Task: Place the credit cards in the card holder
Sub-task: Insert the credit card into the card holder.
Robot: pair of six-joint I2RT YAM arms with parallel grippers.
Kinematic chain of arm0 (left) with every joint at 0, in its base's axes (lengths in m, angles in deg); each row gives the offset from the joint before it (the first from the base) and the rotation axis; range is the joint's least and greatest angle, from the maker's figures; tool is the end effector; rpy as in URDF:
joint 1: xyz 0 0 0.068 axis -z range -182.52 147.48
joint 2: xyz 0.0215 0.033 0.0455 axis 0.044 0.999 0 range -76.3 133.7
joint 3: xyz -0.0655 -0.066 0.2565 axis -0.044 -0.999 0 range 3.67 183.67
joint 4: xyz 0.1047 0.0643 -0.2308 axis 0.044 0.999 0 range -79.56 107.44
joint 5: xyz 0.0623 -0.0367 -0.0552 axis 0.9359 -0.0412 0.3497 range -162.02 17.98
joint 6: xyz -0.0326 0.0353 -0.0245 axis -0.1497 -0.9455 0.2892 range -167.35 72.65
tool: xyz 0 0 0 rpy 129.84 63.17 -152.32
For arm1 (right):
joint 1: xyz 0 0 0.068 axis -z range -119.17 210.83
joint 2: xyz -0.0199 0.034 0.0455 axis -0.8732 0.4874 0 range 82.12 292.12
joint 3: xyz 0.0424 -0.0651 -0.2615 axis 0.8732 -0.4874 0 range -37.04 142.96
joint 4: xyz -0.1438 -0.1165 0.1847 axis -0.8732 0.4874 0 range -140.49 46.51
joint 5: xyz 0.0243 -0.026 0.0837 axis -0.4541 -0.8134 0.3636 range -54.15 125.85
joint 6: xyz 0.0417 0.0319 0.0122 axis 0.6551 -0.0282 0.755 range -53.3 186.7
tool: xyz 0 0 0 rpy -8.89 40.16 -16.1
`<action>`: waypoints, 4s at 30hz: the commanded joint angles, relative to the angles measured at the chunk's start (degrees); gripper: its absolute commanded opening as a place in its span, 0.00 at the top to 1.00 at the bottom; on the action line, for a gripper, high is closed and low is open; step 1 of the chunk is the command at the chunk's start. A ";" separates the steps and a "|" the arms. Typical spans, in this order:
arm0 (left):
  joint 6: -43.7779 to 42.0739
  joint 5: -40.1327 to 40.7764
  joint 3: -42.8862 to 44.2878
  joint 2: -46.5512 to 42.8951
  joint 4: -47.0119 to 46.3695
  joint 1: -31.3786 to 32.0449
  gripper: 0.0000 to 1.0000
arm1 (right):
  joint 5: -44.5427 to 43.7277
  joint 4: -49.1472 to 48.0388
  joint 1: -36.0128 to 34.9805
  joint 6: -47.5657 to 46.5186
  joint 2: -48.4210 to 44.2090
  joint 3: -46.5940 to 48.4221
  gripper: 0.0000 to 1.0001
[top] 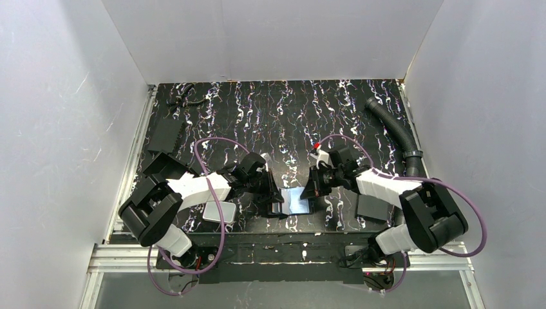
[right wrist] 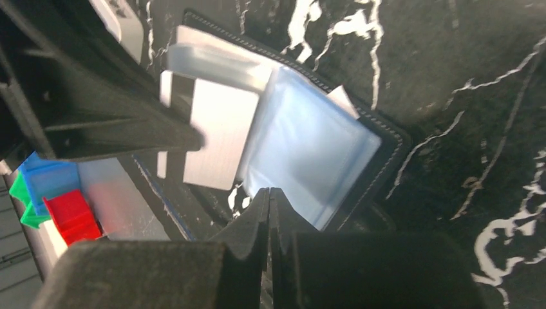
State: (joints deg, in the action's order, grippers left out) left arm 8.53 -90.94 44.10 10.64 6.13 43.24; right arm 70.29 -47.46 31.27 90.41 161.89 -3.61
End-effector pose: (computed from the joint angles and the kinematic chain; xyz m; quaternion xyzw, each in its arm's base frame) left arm 0.1995 -0.2215 0.1683 -0.0132 0.9042 -0.4047 0.1360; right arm 0.2102 0.1425 0.1591 -0.1484 0.8893 0.3968 0.1721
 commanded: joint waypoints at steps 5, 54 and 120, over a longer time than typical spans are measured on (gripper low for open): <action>-0.80 -4.47 1.04 1.61 -1.29 0.06 1.00 | -1.91 -1.95 2.58 -3.64 7.39 0.43 0.95; 0.00 -7.75 -3.72 7.68 -16.12 -4.54 1.00 | 0.11 -4.95 3.02 -3.11 9.26 -0.56 0.96; -0.42 -10.87 -5.28 9.63 -26.69 -4.41 1.00 | 1.87 -5.39 3.02 -2.70 9.55 -0.69 0.97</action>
State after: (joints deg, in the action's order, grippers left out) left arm 3.37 -100.07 39.64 19.42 -17.24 38.89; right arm 73.81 -53.69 34.20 88.99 170.68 -3.94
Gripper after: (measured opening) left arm 0.010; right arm 0.051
